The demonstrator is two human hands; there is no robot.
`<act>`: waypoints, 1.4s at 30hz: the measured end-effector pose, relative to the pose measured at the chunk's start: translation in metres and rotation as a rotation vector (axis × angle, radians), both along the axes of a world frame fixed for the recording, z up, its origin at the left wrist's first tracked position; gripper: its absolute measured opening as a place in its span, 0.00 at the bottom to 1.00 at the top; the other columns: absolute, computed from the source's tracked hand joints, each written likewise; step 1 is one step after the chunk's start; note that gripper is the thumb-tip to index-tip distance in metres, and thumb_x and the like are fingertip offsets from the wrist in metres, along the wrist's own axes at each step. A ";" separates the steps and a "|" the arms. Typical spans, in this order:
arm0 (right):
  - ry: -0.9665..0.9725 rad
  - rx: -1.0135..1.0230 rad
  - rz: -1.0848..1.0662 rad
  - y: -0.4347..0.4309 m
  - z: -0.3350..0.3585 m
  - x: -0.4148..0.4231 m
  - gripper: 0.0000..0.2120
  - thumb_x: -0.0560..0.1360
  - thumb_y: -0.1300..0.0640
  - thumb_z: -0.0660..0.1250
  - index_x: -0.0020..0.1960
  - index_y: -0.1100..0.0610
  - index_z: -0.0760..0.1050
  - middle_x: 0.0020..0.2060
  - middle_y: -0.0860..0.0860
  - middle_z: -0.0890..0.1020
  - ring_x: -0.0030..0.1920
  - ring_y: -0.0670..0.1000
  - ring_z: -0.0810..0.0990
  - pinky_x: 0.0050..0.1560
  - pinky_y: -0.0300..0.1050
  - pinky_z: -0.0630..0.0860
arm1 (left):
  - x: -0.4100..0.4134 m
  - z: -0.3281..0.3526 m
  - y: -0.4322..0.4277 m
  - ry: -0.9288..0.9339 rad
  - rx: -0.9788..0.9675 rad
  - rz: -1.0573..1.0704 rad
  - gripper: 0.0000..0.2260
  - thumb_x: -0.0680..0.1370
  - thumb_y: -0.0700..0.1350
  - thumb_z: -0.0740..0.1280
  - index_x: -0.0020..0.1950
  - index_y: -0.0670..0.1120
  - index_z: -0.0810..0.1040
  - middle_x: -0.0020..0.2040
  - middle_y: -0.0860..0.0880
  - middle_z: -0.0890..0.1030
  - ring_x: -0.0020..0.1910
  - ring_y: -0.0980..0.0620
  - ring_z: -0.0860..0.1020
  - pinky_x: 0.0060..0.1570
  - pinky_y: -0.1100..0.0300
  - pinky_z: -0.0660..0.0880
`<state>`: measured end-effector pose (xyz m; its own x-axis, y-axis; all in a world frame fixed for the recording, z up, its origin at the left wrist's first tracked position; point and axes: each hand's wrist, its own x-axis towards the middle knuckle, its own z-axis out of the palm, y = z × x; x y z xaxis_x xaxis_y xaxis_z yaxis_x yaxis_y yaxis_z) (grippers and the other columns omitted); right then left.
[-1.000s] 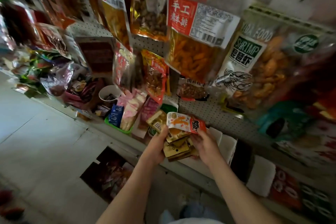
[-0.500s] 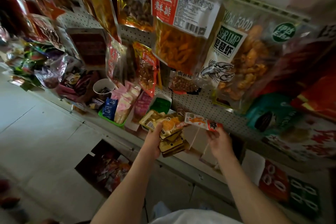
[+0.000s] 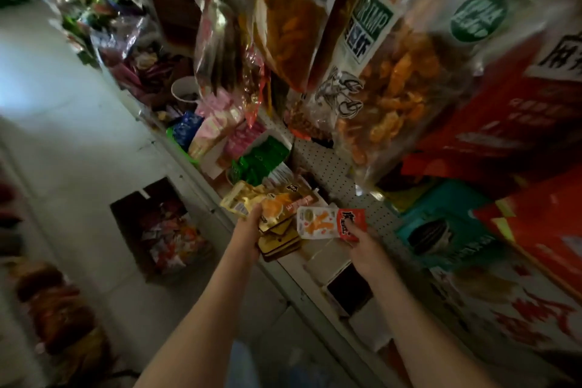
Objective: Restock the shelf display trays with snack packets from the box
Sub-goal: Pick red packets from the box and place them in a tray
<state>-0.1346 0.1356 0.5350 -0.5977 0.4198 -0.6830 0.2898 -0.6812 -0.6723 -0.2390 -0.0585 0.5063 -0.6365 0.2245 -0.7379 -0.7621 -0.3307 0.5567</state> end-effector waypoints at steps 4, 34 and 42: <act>-0.045 0.042 0.152 0.006 -0.024 -0.004 0.11 0.75 0.65 0.67 0.57 0.61 0.74 0.54 0.59 0.80 0.55 0.57 0.80 0.47 0.46 0.80 | 0.011 -0.031 -0.006 0.003 -0.033 0.050 0.19 0.81 0.51 0.62 0.69 0.43 0.70 0.57 0.41 0.82 0.53 0.41 0.82 0.45 0.49 0.81; -0.324 1.129 0.403 -0.040 -0.237 -0.096 0.03 0.77 0.58 0.67 0.50 0.54 0.75 0.44 0.46 0.79 0.46 0.48 0.79 0.50 0.47 0.77 | -0.023 -0.239 -0.027 -0.017 0.120 0.450 0.09 0.81 0.47 0.62 0.60 0.46 0.73 0.50 0.46 0.84 0.44 0.49 0.83 0.43 0.52 0.82; -0.353 1.386 0.781 -0.013 -0.260 -0.118 0.06 0.78 0.61 0.62 0.51 0.53 0.76 0.45 0.49 0.80 0.46 0.50 0.77 0.44 0.45 0.73 | -0.030 -0.253 -0.012 -0.023 0.141 0.374 0.15 0.81 0.47 0.62 0.65 0.43 0.72 0.54 0.42 0.83 0.46 0.48 0.84 0.43 0.53 0.82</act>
<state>-0.2528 0.1225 0.2752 -0.8524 0.4818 -0.2033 0.5191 0.7329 -0.4397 -0.2695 -0.0702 0.2538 -0.6769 0.0809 -0.7316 -0.5866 -0.6597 0.4698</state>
